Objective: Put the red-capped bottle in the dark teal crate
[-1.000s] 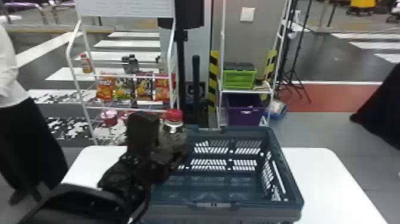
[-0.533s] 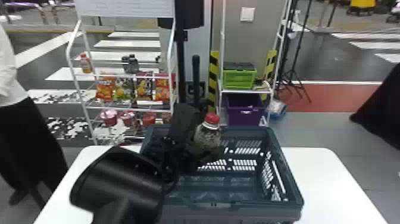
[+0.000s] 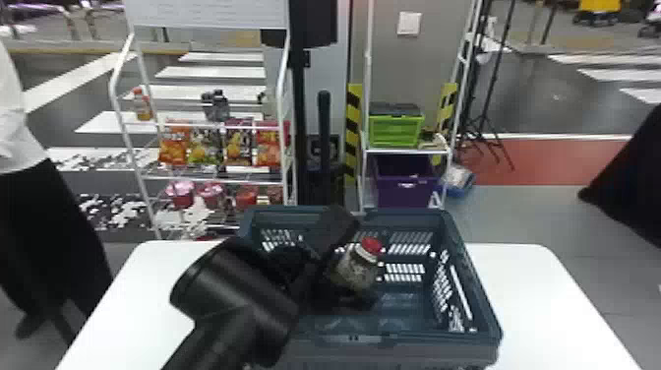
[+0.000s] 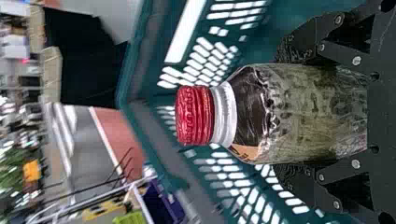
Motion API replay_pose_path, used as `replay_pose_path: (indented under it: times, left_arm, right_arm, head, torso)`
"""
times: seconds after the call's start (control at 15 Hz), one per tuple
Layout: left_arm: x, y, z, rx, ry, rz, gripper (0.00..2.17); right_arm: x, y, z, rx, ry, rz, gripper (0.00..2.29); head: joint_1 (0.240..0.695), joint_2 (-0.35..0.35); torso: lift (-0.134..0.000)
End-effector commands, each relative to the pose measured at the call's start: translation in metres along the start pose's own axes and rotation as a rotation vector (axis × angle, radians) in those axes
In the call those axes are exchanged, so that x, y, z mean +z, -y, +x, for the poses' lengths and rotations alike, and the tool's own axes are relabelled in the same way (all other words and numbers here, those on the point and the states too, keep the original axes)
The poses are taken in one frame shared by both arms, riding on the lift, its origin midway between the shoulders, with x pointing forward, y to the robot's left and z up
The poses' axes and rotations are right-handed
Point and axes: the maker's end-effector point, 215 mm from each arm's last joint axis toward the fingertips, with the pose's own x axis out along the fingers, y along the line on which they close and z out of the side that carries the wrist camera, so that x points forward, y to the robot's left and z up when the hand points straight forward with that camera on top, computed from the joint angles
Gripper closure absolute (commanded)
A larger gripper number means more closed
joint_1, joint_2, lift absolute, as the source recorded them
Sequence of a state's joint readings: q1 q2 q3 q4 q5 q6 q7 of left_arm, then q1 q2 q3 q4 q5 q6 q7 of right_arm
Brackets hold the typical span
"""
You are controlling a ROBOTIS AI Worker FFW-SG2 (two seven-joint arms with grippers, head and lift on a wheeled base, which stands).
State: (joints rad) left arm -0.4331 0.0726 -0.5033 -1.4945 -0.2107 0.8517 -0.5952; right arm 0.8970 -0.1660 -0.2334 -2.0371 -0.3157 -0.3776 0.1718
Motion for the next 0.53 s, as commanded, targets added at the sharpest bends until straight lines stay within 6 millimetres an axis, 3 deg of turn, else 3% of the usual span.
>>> replay_pose_path:
  times: [0.0,0.33,0.47]
  left_arm:
    - [-0.02,0.007,0.018,-0.036,-0.073,0.051,2.15]
    - [-0.039,-0.011,0.029,-0.061,-0.151,0.108,2.15]
    - [-0.029,-0.008,0.033,-0.097,-0.158,0.126,2.15]
  right_arm:
    - [-0.001,0.001,-0.001,-0.003,-0.001,-0.001,0.17]
    - [-0.009,0.001,-0.004,-0.003,-0.011,0.005,0.17]
    - [-0.008,0.0,-0.005,-0.002,-0.005,0.008,0.17]
  head:
    - [0.499,0.0]
    - [0.499,0.0]
    - [0.499,0.0]
  torso:
    - [0.0]
    - [0.0]
    - [0.0]
